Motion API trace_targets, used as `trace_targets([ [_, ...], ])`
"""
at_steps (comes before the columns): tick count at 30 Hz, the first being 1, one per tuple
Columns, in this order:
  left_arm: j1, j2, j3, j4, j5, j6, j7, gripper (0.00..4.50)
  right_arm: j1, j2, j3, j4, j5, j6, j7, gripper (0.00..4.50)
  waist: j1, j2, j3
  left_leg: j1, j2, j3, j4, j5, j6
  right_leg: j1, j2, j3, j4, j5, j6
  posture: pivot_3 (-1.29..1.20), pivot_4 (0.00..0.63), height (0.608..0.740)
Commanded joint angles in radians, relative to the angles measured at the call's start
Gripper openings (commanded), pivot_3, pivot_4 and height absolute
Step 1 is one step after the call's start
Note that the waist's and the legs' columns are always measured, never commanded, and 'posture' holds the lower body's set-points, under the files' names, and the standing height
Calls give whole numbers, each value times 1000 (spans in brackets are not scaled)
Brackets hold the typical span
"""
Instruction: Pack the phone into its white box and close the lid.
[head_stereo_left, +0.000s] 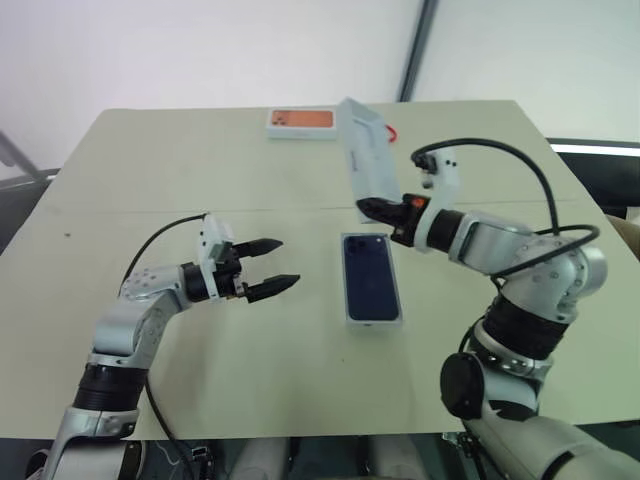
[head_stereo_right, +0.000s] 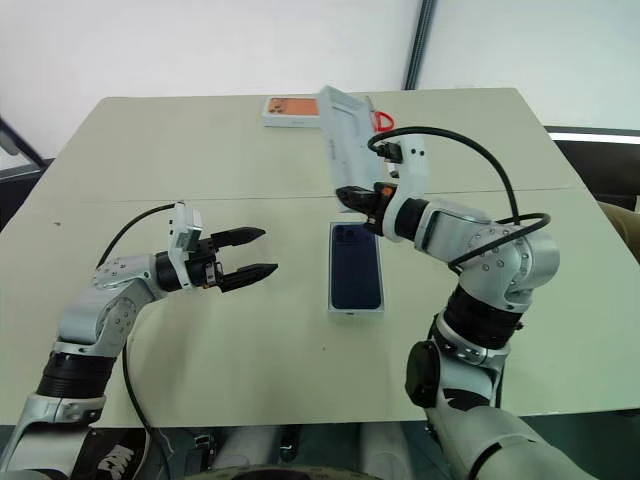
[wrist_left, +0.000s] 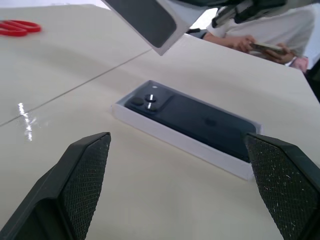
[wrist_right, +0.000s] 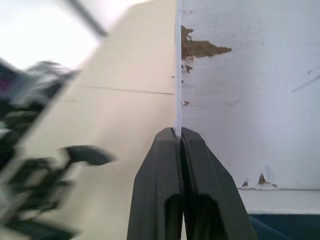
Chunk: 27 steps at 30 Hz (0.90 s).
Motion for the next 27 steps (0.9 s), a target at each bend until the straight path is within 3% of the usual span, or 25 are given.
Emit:
trace_targets([
  [1,-16,2,48,-18,-24,-8,22,4500,16,73,-105,59,247,7,-94,44,-4,0,0,0,0,1,0,0,0,0,0,0,0,0,0,0,150,740],
  [7,-12,11,94,-38,-64,16,48,4500,139,110,-69,156,681,7,-351,44,-13,1,0,0,2,1,-3,0,-1,-2,0,1,3,0,-1,0,150,740],
  [14,4,17,121,-70,-93,40,72,4500,307,-64,252,169,1237,-323,-698,44,-19,1,1,0,2,2,-2,1,-1,-2,0,3,4,0,-1,0,150,740],
  [24,33,16,123,-102,-158,107,83,4500,458,-97,450,50,1259,-523,-682,44,-33,1,1,0,3,2,-2,1,0,-2,3,3,3,-1,0,0,150,740],
  [27,66,-7,88,-135,-163,123,90,3270,499,-102,474,38,1259,-549,-686,0,-32,1,1,0,3,2,-2,1,0,-1,3,3,3,-1,0,0,150,740],
])
